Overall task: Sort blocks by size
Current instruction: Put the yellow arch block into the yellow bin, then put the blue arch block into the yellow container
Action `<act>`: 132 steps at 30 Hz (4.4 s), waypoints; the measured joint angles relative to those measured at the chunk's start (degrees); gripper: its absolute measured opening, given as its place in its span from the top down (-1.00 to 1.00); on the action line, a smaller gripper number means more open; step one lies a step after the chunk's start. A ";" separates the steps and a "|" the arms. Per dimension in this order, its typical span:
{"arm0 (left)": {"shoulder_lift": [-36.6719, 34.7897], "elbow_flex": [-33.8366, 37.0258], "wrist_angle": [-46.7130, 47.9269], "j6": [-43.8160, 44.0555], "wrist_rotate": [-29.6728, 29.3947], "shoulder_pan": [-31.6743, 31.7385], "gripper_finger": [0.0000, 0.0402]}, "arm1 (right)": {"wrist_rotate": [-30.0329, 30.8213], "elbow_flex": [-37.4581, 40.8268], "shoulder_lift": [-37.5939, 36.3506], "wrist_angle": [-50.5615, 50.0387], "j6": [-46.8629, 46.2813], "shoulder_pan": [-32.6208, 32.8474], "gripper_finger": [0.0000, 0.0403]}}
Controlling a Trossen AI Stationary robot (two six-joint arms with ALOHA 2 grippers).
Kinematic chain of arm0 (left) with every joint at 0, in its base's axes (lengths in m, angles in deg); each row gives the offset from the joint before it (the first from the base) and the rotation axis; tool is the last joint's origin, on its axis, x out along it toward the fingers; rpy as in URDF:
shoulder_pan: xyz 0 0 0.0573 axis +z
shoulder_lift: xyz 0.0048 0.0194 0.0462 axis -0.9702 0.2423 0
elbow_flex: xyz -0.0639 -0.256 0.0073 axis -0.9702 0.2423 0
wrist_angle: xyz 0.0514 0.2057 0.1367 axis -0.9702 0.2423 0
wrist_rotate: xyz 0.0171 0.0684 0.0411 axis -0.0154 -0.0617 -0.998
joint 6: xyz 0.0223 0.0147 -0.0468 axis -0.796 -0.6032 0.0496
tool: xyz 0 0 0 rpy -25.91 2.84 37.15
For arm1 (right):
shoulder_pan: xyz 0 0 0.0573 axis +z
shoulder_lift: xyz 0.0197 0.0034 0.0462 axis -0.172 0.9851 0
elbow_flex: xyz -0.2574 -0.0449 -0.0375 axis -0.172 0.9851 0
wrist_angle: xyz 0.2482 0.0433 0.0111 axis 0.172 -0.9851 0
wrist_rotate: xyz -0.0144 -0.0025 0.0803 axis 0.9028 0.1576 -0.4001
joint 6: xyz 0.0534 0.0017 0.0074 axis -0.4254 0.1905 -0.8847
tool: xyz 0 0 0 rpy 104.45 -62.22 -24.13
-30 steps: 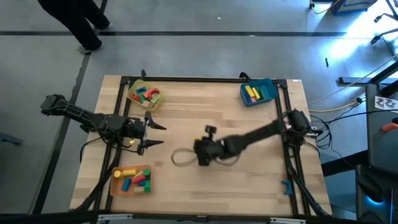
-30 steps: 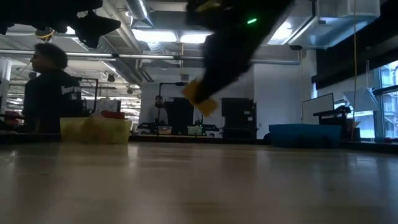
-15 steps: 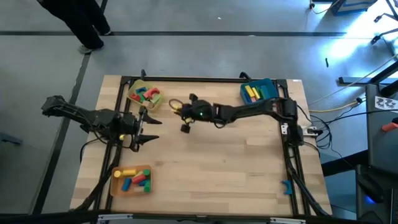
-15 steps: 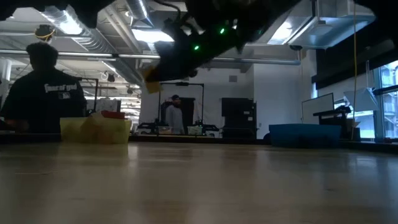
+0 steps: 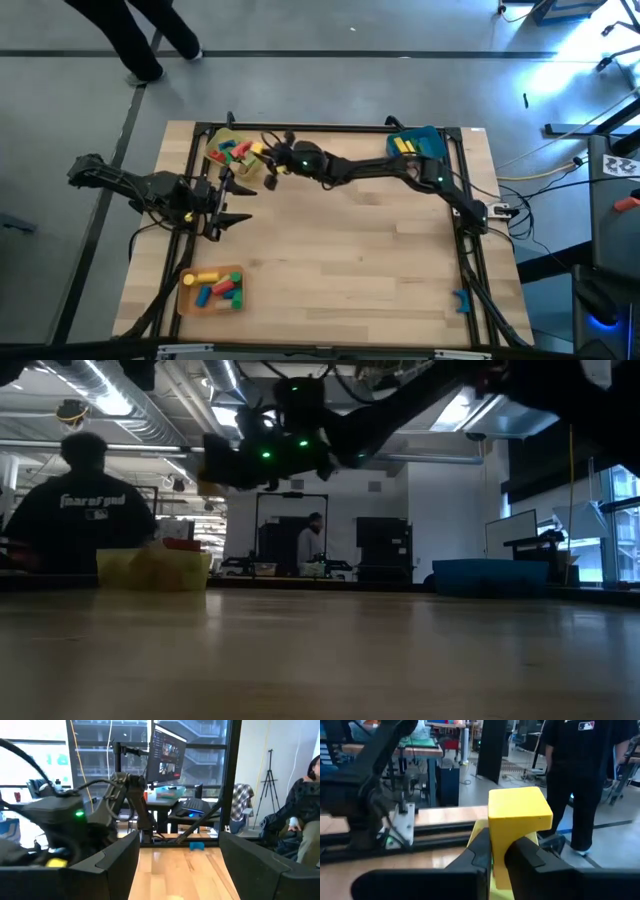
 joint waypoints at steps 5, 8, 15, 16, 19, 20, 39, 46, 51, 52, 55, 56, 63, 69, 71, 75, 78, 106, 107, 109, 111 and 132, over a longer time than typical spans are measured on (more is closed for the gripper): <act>0.01 0.00 -0.08 0.19 0.00 0.00 -0.30 | -1.52 -12.12 6.73 -1.54 -0.10 -1.19 0.78; 0.02 0.00 -0.04 0.68 0.00 0.00 -0.30 | -1.74 -19.04 11.38 -1.97 -0.16 -1.33 0.78; 0.02 0.00 -1.46 1.48 0.00 0.00 -0.30 | -1.70 -35.09 21.87 -3.26 -0.17 -2.20 0.78; 0.02 0.00 -1.42 1.77 0.00 0.00 -0.30 | -1.69 -35.48 22.83 -1.61 -0.16 -2.21 0.78; 0.11 0.00 -1.33 1.90 0.00 0.00 -0.30 | -0.71 -33.62 23.58 3.65 0.14 -2.62 0.78; 0.11 0.00 -1.40 1.90 0.00 0.00 -0.30 | -0.52 -33.66 23.82 3.97 0.08 -2.72 0.78; 0.42 0.00 -1.78 1.23 0.00 0.00 -0.30 | -4.50 -33.83 23.82 -14.14 -2.24 -3.27 0.78; 0.42 0.00 -0.60 1.10 0.00 0.00 -0.30 | -4.50 -33.99 23.35 -16.49 -3.10 -2.91 0.78; 0.42 0.00 -0.63 0.28 0.00 0.00 -0.30 | -4.50 -34.88 23.49 -14.85 -3.08 -2.91 0.78; 0.42 0.00 -0.64 -0.05 0.00 -0.01 -0.30 | -4.50 -35.18 23.49 -14.84 -3.10 -2.91 0.78; 0.42 0.00 -0.66 -0.42 0.00 0.00 -0.30 | -4.51 -35.32 23.03 -16.05 -3.10 -2.91 0.78; 0.42 0.02 -0.63 -0.42 0.00 0.00 -0.30 | -4.50 -35.32 22.89 -17.02 -3.08 -2.90 0.78; 0.42 0.02 -0.18 -0.41 0.00 0.00 -0.30 | -3.17 -35.34 21.07 -24.28 -2.54 -1.68 0.78; 0.42 0.02 0.31 -0.40 0.00 0.00 -0.30 | 0.65 -35.32 22.50 -22.88 -2.38 -2.00 0.78; 0.39 0.02 0.24 -0.39 0.00 0.00 -0.30 | 0.63 -35.32 24.07 -17.98 -1.92 -2.29 0.78; 0.39 0.02 0.18 0.37 0.00 -0.02 -0.30 | 0.52 -35.30 26.49 -11.13 -1.57 -2.27 0.78; 0.39 0.02 0.33 1.16 0.00 0.00 -0.30 | 0.27 -35.30 26.64 -11.55 -1.57 -2.33 0.78; 0.41 0.02 0.57 1.31 0.00 0.00 -0.30 | 0.59 -35.36 22.50 -20.98 -2.56 -2.54 0.15; 0.39 0.02 0.57 1.29 0.00 0.00 -0.30 | 0.59 -35.36 22.04 -22.48 -2.46 -2.54 0.15; 0.41 0.02 0.58 1.30 0.00 -0.01 -0.30 | 0.59 -35.34 21.10 -25.21 -2.42 -2.54 0.15; 0.40 0.02 0.59 1.29 0.00 -0.01 -0.30 | 0.59 -35.34 19.95 -27.72 -1.64 -2.52 0.15; 0.39 0.04 3.43 2.17 0.00 -0.09 -0.30 | 1.10 -35.34 3.25 -76.95 6.10 0.13 0.14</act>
